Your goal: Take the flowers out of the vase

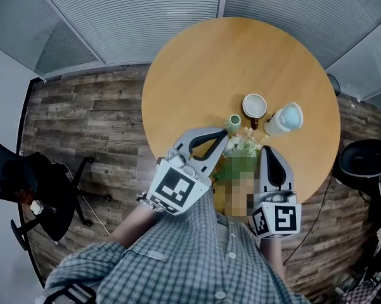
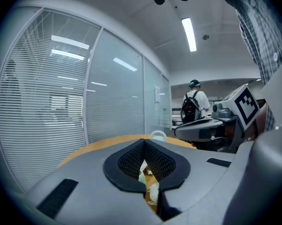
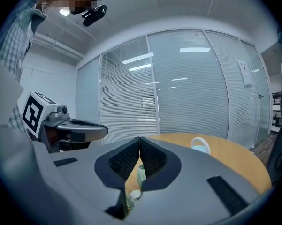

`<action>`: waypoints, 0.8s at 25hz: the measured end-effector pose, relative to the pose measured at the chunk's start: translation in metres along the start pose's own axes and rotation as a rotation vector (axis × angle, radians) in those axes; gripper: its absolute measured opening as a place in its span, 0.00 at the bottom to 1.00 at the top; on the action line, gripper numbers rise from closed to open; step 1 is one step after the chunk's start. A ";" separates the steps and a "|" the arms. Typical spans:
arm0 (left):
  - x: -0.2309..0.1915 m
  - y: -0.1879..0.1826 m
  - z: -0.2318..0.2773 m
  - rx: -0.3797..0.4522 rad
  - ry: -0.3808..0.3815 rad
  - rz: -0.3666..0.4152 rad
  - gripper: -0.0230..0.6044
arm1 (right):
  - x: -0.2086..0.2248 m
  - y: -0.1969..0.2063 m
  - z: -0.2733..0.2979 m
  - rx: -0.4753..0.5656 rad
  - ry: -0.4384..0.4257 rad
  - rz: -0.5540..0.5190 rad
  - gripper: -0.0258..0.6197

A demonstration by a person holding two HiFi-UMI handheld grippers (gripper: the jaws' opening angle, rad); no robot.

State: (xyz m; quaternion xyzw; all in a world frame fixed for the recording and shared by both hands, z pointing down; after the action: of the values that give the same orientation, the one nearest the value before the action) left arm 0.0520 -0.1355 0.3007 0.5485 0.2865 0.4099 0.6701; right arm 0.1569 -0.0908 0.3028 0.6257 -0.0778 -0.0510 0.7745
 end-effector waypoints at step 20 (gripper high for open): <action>0.002 0.003 -0.003 -0.013 0.000 -0.001 0.05 | -0.006 0.002 -0.003 -0.016 -0.013 -0.017 0.06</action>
State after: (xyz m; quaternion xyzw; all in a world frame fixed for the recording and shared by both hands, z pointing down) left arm 0.0492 -0.1323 0.3032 0.5441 0.2841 0.4114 0.6737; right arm 0.1517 -0.0870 0.3035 0.6198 -0.0768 -0.0622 0.7785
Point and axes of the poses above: the fingertips, and each gripper's own axes: z forward along the fingers, x to its right, y out of its underside, the point moved 2 cm from there along -z, backward along the fingers, and after that the axes turned 2 degrees about -x, right-handed, at the moved point
